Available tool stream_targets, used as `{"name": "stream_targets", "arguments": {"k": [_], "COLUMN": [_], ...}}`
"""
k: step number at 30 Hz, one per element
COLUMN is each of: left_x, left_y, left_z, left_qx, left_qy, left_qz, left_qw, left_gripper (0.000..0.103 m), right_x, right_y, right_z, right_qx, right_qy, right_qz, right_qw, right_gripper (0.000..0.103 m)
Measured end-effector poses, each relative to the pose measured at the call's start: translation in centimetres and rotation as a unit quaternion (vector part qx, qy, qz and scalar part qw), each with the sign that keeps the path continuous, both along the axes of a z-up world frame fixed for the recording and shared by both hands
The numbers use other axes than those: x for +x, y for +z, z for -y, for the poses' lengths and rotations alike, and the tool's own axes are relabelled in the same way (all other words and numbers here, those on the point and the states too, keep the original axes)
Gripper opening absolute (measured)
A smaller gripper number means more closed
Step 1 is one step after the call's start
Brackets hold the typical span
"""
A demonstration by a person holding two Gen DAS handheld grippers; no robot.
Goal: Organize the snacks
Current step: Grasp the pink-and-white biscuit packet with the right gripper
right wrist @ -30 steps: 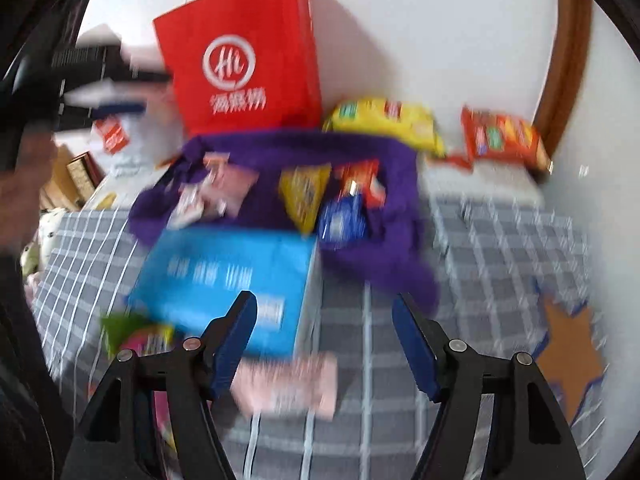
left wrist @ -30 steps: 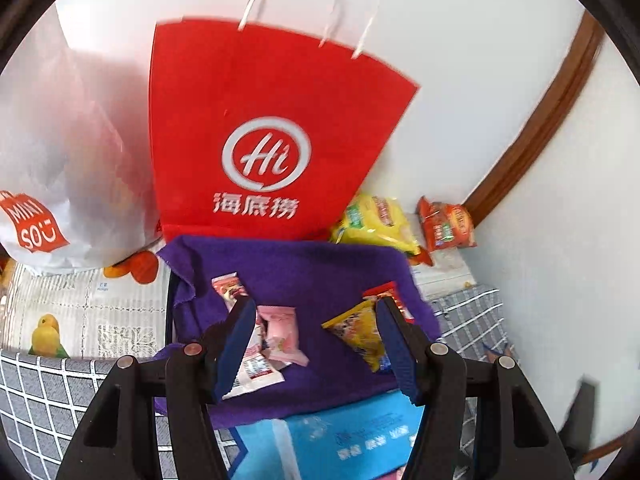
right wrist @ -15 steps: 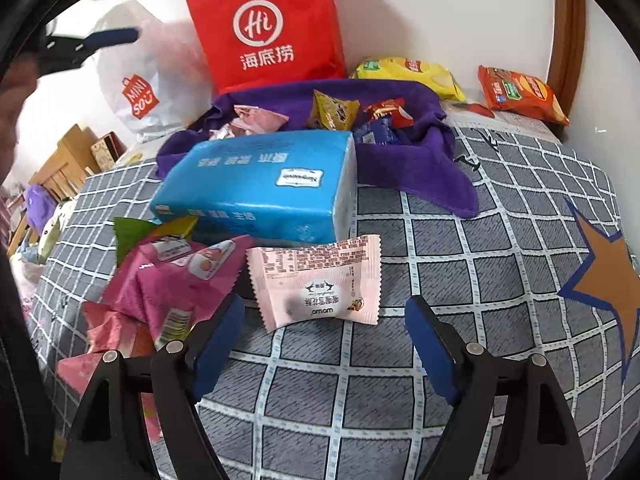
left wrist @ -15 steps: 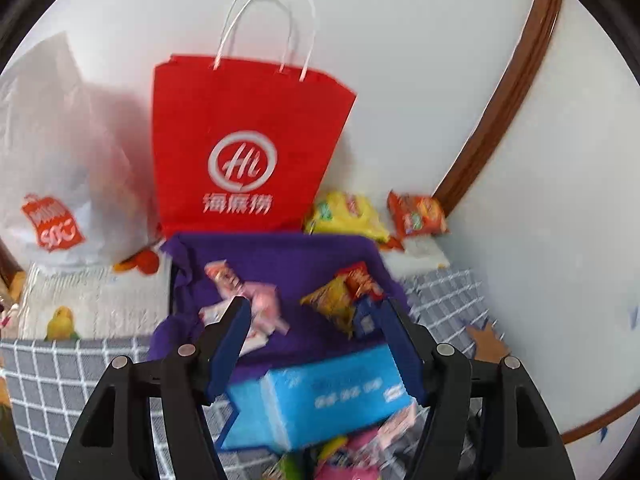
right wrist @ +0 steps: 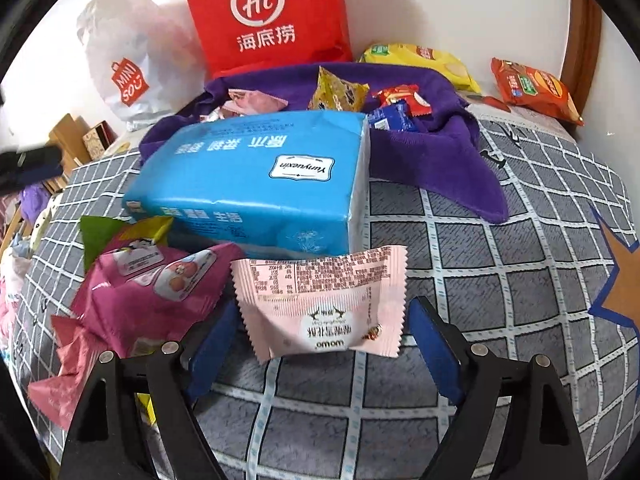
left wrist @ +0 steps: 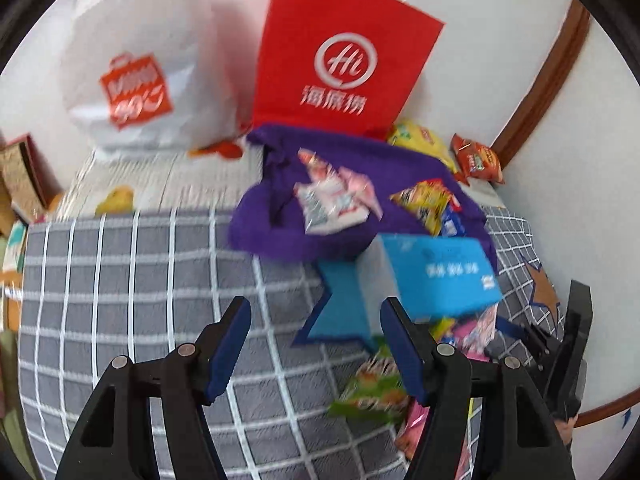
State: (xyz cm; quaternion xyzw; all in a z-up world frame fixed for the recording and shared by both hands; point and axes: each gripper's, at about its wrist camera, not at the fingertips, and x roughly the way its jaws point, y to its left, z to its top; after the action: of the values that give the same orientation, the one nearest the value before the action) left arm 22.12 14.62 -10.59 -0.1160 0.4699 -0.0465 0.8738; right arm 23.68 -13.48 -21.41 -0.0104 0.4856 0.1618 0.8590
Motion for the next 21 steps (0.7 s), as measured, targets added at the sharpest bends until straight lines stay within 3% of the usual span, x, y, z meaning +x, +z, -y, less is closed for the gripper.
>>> {"name": "stream_targets", "arguments": {"k": [2,8,13,21], "left_x": [-0.9,-3.2,-4.3,-2.8], "left_y": [-0.6,-1.7,-2.2,-3.3], "left_z": [-0.3,0.1,1.7,5.9], "left_qx": [-0.011,-0.027,-0.032,-0.021], "left_qy": [0.004,-0.004,-0.02,-0.064], "left_qz": [-0.007,-0.011,-0.011,-0.018], "left_qw": [0.9999,0.9996,0.9992,0.9976], "left_gripper": [0.065,0.065,0.065,0.064], "right_x": [0.0,-1.2,-3.1,-6.4], "right_y": [-0.2,0.7,1.9,2.2], "right_z": [-0.2,0.4,2.4,5.7], "right_qx": [-0.012,-0.003,0.006,0.018], "right_qy": [-0.003,-0.014,-0.042,-0.082], "right_qz": [0.004,0.024,0.039,0.041], "right_qw": [1.0,1.0,0.998,0.996], "right_gripper": [0.085,0.058,0.058,0.058]}}
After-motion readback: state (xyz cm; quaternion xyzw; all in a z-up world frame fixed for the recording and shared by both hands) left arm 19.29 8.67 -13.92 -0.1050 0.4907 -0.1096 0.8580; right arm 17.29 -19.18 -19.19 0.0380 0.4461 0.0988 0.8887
